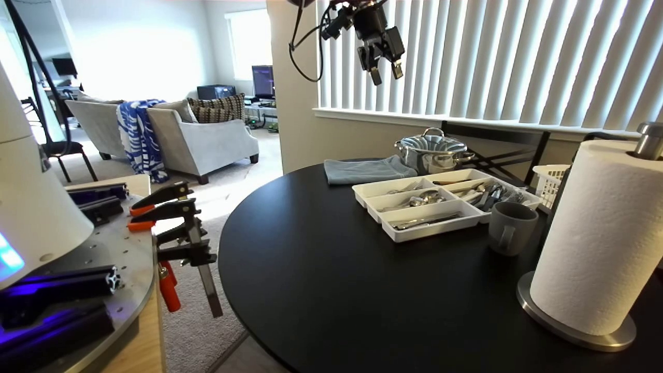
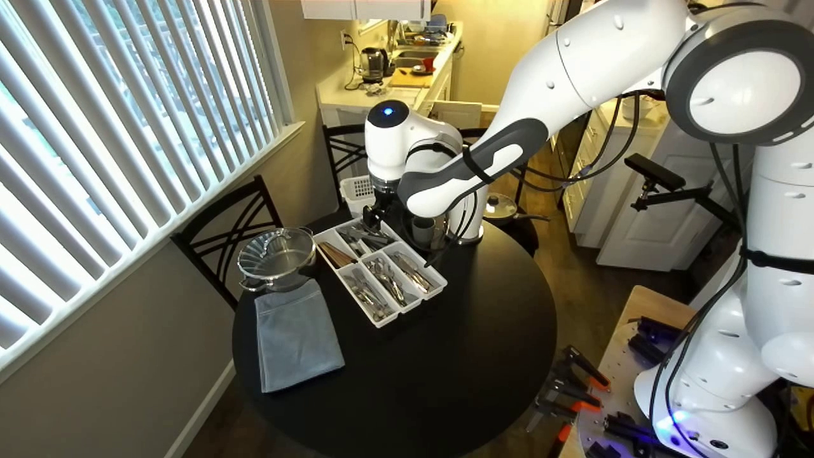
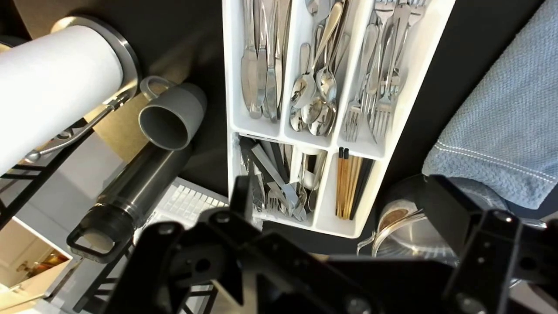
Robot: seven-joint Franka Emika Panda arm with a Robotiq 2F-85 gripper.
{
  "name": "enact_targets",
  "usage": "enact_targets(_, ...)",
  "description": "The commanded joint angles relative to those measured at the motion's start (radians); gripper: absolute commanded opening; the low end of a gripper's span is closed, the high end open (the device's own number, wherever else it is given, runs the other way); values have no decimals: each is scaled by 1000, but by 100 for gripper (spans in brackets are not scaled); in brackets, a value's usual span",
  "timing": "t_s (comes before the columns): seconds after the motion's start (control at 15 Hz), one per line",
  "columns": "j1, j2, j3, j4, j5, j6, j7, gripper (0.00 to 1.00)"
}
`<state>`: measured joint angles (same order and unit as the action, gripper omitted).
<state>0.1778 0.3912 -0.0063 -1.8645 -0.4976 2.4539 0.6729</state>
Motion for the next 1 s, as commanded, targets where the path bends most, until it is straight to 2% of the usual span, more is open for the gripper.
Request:
enact_targets(0.0,25,-1,-28,0,16,3,-11,100)
enact_targets(0.13,19,27,-28,30,22,5,-22,100)
enact_targets(0.27,-12,137,-5,136,90,26,-119,100)
enact_targets(0.53,-65,350,49,343,324,79,-318,100)
enact_targets(0.73,-96,480,76,482,449,39,-425,100)
enact_targets(0.93,-107,585,90,597,507,-7,-489,100)
